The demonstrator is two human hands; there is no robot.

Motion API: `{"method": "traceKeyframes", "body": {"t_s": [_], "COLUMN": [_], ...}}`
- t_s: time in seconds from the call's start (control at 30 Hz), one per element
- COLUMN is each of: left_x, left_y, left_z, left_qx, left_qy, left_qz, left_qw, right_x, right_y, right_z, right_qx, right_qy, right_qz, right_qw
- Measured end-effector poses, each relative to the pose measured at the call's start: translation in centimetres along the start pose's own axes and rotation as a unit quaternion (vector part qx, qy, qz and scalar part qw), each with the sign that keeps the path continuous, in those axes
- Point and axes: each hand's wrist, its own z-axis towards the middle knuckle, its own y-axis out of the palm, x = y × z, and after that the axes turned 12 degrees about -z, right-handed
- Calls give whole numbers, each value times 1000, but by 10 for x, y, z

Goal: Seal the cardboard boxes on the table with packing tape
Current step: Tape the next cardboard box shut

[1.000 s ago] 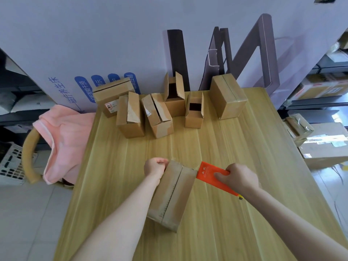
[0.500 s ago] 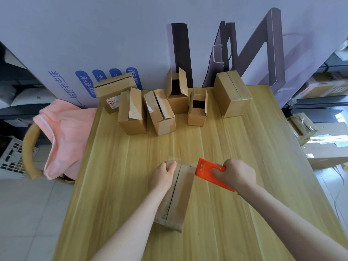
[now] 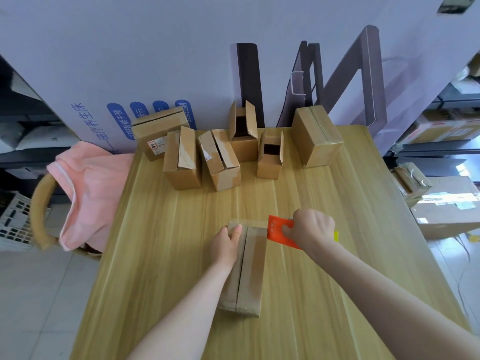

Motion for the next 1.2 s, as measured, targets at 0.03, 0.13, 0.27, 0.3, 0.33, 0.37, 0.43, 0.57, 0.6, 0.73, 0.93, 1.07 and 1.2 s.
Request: {"method": "traceKeyframes", "body": {"t_s": [0.03, 0.13, 0.27, 0.3, 0.33, 0.37, 0.43, 0.57, 0.6, 0.73, 0.93, 1.07, 1.2], "left_x": [1, 2, -6, -7, -8, -8, -2, 7, 7, 0, -19, -18, -9], "left_y": [0, 4, 13, 15, 17, 20, 26, 46, 49, 53, 41, 25, 17], "left_z": [-1, -2, -5, -6, -8, -11, -17, -46, -53, -68, -76, -73, -65], "left_qx": [5, 7, 24, 33, 42, 51, 73, 110, 110, 90, 115, 164, 79], "left_qy": [3, -4, -42, -51, -61, -71, -98, -154, -155, -125, -32, 185, 278], "left_qz": [-2, 7, -20, -30, -43, -59, -113, -319, -352, -365, -252, -85, 4], "left_qw": [1000, 1000, 999, 998, 996, 994, 986, 929, 916, 918, 960, 965, 957], "right_x": [-4, -28, -29, -20, -9, 1, 16, 26, 26, 8, -16, -12, -8], "right_y": [0, 10, 41, 44, 46, 46, 39, 18, 14, 19, 38, 36, 34], "right_z": [1, -1, -6, -9, -12, -15, -22, -42, -49, -75, -91, -89, -86], "right_qx": [8, -15, -81, -80, -73, -61, -38, 45, 62, 47, -2, -3, -17], "right_qy": [-3, -37, -5, 17, 41, 68, 123, 189, 195, 212, 191, 213, 222], "right_qz": [-13, -54, -1, 21, 44, 73, 159, 385, 445, 592, 615, 637, 649], "right_qw": [1000, 998, 997, 996, 996, 993, 979, 902, 872, 776, 765, 741, 728]}}
